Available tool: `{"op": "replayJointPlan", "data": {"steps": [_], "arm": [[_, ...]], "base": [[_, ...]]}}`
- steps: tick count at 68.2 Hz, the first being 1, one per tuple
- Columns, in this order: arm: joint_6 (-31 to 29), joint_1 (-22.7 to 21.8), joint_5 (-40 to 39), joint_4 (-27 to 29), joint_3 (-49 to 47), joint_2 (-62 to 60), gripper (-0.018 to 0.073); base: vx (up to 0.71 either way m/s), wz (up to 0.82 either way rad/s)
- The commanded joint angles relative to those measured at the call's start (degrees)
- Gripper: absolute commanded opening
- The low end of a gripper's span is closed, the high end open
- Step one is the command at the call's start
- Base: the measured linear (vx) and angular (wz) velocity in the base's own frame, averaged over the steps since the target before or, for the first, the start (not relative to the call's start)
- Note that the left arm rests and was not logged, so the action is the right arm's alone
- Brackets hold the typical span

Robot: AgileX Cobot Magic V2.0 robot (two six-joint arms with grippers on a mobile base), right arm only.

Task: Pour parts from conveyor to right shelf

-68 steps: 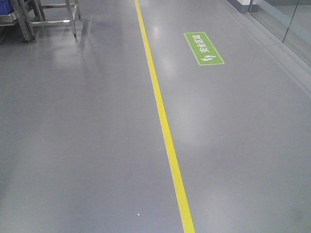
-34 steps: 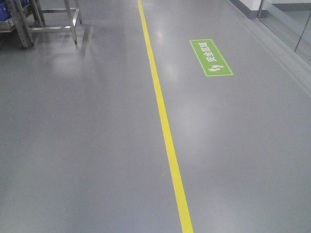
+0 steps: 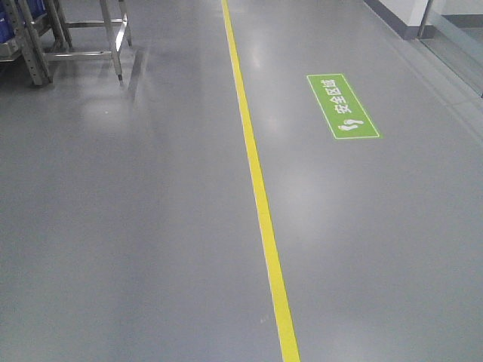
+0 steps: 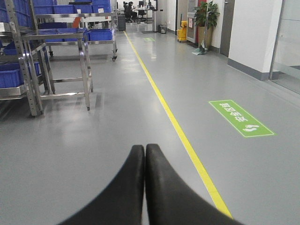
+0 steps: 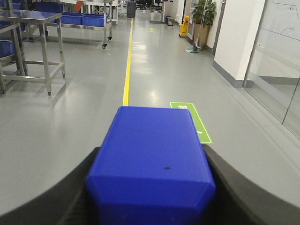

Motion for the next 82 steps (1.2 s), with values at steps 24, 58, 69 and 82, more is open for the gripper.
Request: {"op": "replayJointPlan", "data": {"steps": [24, 58, 69, 82], "arm": [[-0.6, -0.2, -4.3, 0.4, -1.6, 0.7, -0.0006], [-0.6, -0.2, -4.3, 0.4, -1.6, 0.7, -0.0006], [-0.6, -0.2, -4.3, 0.4, -1.6, 0.7, -0.0006], [-0.6, -0.2, -4.5, 0.4, -1.6, 0.7, -0.0006]], "base": [[0.48, 0.01], [0.52, 0.06], [0.55, 0.07], [0.56, 0.05]]}}
